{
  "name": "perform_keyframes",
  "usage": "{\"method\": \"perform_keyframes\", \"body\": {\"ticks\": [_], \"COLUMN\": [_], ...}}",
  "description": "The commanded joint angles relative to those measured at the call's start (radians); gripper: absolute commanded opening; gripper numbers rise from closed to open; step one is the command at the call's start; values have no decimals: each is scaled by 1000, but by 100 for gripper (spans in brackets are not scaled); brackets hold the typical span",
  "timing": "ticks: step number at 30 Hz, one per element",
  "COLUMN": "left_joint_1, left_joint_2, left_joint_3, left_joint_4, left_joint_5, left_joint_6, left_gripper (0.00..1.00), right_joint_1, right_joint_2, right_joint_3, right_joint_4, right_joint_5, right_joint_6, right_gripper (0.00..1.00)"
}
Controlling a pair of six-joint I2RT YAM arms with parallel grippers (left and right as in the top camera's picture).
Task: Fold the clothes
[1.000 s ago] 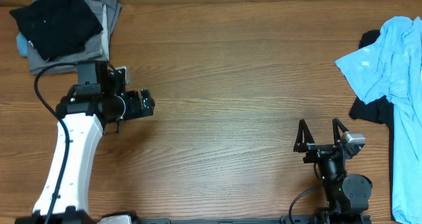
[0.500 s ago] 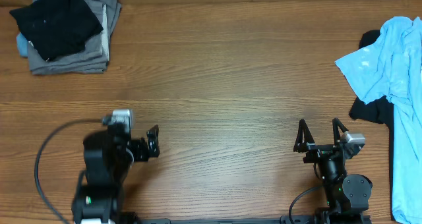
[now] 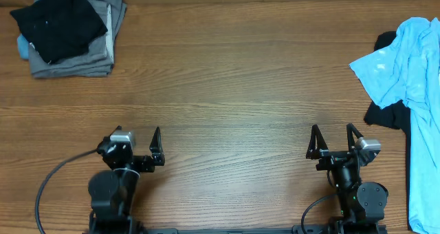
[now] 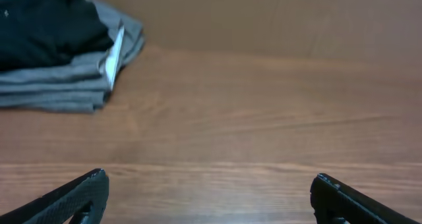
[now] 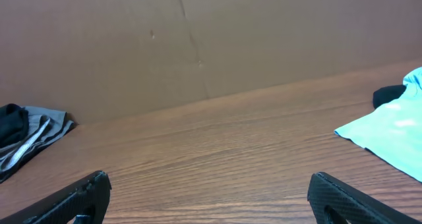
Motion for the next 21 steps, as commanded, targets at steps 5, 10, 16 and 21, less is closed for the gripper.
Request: {"method": "perform_keyframes", "body": {"ticks": [5,10,16,21], "left_joint_1": [-6,-6,-6,-6], "left_joint_2": [-158,-264,-277,-277], "left_joint_3": [-129,-128,-128,-128], "left_joint_4": [90,82,84,-6], "left_joint_5": [-51,-88,-95,-135], "left_joint_6": [-14,-10,-2,17], "left_gripper": [100,100,100,100], "right_joint_1": [5,5,5,5], "right_joint_2": [-11,-11,-11,-11], "right_joint_3": [-11,-11,-11,-11], "right_joint_4": [5,5,5,5], "right_joint_5": [-5,-5,-5,-5], "right_joint_6": [-4,-4,-4,-4], "right_gripper": [100,100,100,100]}}
